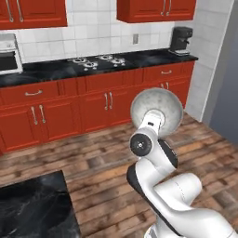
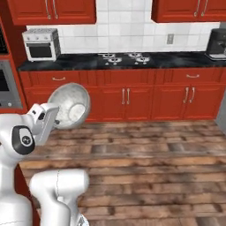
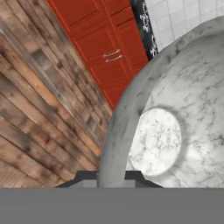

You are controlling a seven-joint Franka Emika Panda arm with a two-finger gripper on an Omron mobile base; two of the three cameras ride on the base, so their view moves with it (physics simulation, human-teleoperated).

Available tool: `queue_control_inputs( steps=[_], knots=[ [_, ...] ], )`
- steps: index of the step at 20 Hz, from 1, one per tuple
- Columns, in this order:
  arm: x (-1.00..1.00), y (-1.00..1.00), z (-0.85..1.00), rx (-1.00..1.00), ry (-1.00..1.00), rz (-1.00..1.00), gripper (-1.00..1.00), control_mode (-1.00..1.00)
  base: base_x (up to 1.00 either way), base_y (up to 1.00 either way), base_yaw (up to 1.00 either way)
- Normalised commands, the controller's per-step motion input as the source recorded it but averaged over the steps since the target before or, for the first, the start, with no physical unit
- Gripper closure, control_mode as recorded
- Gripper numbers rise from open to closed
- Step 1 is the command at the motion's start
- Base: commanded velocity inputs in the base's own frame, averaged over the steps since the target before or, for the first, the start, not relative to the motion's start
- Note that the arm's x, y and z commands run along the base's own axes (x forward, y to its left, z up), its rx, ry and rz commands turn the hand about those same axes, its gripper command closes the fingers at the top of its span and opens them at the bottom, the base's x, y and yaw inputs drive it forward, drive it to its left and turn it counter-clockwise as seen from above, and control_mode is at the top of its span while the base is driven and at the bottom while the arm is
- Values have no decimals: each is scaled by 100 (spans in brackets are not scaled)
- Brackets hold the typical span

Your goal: Move the bowls from the cabinet to the plates on the dining table.

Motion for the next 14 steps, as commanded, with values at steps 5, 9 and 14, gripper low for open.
queue_control_inputs(
  steps=[5, 9, 14],
  knots=[
    [0, 0, 0, 0, 0, 0, 100, 100, 54, -99, 23],
    [0, 0, 0, 0, 0, 0, 100, 100, 96, -100, 15],
    [0, 0, 0, 0, 0, 0, 100, 100, 100, -36, 16]
  ],
)
